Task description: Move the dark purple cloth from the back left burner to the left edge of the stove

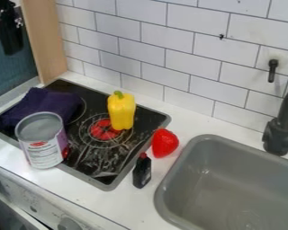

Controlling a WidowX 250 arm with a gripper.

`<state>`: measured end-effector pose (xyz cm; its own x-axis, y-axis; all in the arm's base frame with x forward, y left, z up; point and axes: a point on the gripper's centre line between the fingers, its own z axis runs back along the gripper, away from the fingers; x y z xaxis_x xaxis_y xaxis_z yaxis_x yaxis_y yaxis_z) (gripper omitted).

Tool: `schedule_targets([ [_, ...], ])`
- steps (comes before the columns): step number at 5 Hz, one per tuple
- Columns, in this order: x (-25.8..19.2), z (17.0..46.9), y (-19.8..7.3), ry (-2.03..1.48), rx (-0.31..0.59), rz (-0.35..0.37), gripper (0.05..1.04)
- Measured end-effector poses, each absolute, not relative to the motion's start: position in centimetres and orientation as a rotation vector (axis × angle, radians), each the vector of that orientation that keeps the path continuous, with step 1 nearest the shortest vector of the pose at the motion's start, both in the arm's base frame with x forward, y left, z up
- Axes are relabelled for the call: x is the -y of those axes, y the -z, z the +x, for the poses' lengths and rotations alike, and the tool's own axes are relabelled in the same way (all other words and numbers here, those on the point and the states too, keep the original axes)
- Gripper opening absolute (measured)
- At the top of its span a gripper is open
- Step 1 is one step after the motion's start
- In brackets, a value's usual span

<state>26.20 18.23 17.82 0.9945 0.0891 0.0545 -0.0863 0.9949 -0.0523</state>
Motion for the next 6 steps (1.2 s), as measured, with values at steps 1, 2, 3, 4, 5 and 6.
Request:
schedule_targets([
  [1,-18.2,26.3,-16.8,-0.094,0.028,-0.066,1.001],
  [2,-18.5,28.6,-13.0,-0.138,-0.025,-0.003,1.001],
  [3,-18.2,30.4,-9.7,-0.134,-0.095,0.050,1.000],
  [4,-18.2,31.4,-7.2,-0.160,-0.144,0.034,1.000],
  [5,-18.5,31.9,-5.4,-0.195,-0.200,0.014,1.001],
  [6,-19.2,32.5,-5.0,-0.200,-0.235,0.010,1.000],
])
